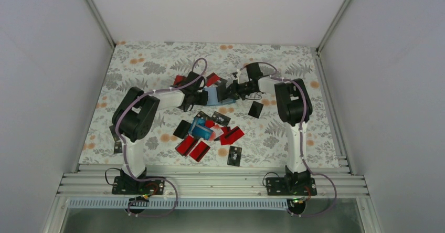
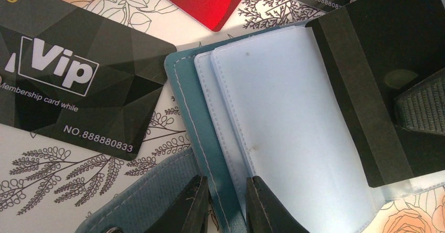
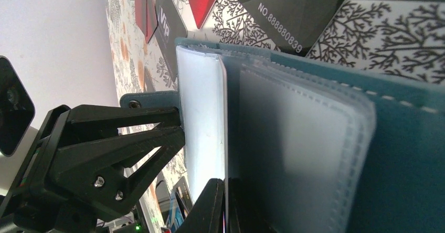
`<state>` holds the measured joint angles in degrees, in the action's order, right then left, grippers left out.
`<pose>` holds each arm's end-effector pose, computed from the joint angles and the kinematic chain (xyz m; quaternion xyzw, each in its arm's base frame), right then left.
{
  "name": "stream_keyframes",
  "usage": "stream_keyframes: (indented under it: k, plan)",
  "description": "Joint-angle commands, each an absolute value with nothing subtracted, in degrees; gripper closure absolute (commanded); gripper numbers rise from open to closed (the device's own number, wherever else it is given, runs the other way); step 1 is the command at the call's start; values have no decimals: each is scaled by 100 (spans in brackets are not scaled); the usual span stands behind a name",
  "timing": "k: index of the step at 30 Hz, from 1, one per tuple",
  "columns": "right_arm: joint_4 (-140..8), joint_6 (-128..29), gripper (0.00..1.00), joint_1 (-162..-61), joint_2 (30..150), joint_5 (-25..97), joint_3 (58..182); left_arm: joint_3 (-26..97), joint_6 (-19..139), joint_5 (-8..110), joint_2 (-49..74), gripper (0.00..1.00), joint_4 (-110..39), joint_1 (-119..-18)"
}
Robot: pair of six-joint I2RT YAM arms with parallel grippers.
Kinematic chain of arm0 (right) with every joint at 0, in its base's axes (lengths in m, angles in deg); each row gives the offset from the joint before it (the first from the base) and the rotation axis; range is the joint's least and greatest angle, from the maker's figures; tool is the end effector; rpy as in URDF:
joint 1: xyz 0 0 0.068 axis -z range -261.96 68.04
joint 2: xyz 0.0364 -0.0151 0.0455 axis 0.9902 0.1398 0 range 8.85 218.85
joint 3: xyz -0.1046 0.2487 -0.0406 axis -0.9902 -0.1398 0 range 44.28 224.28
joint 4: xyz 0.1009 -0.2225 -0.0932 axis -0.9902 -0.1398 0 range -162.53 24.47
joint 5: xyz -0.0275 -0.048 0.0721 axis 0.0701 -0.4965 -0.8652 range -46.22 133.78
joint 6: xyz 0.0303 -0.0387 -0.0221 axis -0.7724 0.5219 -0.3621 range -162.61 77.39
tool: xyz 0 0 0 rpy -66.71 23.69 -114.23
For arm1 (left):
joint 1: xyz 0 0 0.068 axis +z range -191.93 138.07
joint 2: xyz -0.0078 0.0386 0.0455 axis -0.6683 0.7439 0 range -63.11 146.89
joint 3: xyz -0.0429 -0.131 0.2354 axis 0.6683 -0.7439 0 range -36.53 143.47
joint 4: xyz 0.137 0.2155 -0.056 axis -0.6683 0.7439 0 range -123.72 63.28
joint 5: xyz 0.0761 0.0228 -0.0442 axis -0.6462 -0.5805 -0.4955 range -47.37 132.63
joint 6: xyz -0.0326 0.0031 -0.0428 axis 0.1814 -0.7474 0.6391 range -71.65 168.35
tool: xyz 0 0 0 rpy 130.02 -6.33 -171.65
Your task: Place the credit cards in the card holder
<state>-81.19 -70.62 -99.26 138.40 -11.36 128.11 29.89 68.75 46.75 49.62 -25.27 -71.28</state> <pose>0.4185 0.1609 0.1007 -0.0337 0.8659 0.4982 0.0295 0.3454 -0.1971 0.1319 0.0851 0.9487 -0.1583 0.2600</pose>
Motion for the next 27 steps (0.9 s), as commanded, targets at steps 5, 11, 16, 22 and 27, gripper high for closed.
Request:
stream_keyframes:
  k: [5,11,16,22,27]
  plan:
    - [-8101,-7087,96,-10052,14049,-1229,13006,2865,6884,4700,5115,81,-2376,-7089]
    - [-8063,-7052,96,-10062,14088,-1266,13034,2863,6874,4701,5126,81,-2354,-7093]
    - [-7992,-7137,96,-10100,14009,-1250,12937,2883,6874,4702,5120,81,-2326,-7094]
    - [-7656,-7517,96,-10206,13979,-1185,12763,2946,6892,4730,5104,81,-2229,-7088]
    - [-7529,-7722,96,-10302,13995,-1134,12699,2964,6885,4736,5059,81,-2168,-7089]
